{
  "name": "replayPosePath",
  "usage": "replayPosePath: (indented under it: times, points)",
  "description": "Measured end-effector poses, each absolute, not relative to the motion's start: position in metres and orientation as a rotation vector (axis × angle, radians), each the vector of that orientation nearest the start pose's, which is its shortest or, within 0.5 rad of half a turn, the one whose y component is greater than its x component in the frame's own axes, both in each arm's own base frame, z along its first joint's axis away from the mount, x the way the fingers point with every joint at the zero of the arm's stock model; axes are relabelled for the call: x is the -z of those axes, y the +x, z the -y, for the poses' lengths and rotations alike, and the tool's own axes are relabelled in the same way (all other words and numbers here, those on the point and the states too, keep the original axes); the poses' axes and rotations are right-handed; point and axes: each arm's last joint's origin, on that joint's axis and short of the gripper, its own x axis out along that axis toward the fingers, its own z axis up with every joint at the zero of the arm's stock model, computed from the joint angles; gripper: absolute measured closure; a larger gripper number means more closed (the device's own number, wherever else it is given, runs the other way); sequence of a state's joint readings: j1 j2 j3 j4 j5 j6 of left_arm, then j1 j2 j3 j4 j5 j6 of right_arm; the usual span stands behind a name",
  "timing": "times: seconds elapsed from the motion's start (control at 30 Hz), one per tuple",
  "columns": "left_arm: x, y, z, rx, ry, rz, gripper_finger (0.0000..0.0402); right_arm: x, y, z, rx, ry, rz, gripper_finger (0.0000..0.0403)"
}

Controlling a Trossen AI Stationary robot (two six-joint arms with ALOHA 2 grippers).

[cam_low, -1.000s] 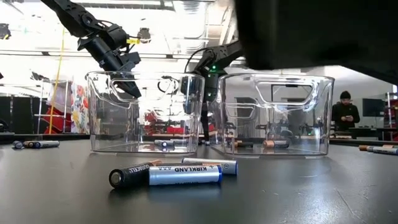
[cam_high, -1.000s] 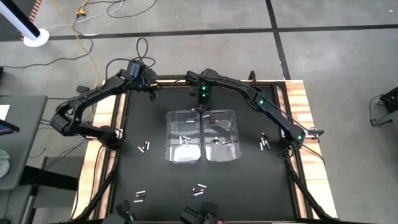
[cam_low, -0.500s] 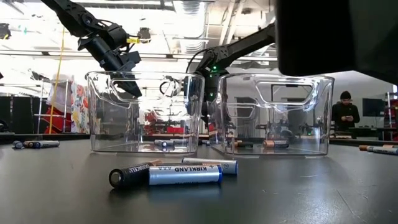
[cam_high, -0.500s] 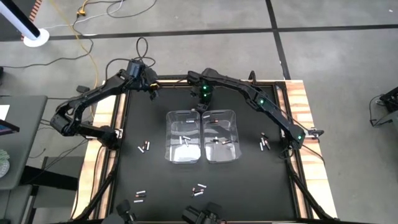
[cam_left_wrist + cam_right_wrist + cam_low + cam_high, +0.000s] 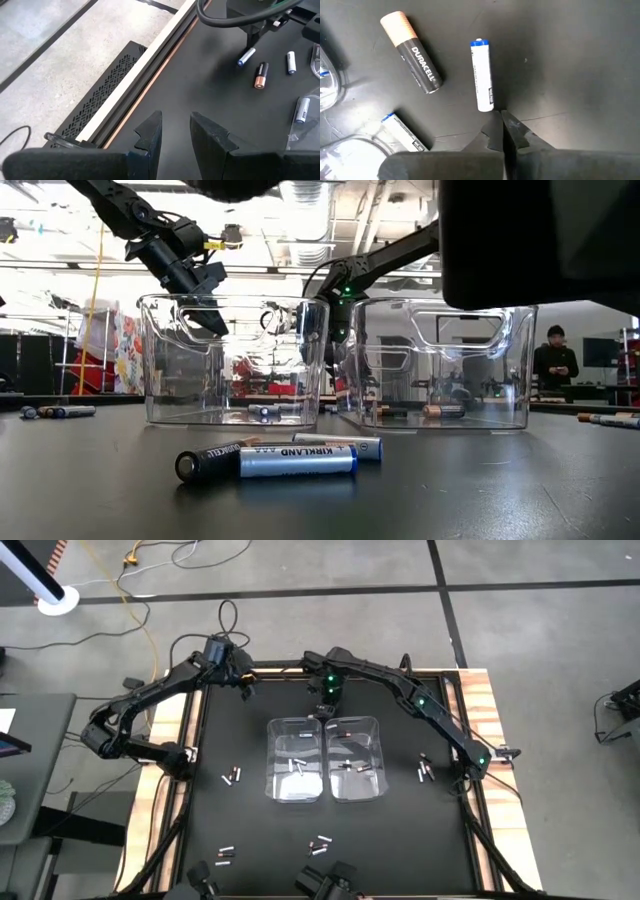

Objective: Sort batteries
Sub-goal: Put the white battery into the left transparent bin

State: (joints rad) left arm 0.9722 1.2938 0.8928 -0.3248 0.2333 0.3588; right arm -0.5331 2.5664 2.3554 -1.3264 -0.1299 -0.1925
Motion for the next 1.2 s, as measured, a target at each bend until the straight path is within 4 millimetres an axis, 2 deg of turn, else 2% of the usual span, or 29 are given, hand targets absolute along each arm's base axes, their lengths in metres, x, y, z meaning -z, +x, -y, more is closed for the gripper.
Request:
replayPosePath:
  times: [0.23,0.47,0.73,1.2]
  points:
    - [-0.254,0.157,-0.218,-0.583,-0.089,-0.719,0.0307,-0.158,0.426,0.248,0.159,0.358,-1.512,0.0395]
    - [-0.254,0.157,-0.218,-0.584,-0.094,-0.718,0.0307,-0.159,0.416,0.252,0.164,0.401,-1.566,0.0364]
    - [-0.254,0.157,-0.218,-0.584,-0.094,-0.719,0.0307,-0.173,0.416,0.256,0.195,0.390,-1.500,0.0344]
    - [-0.254,0.157,-0.218,-0.588,-0.104,-0.716,0.0307,-0.192,0.425,0.259,0.234,0.339,-1.355,0.0342]
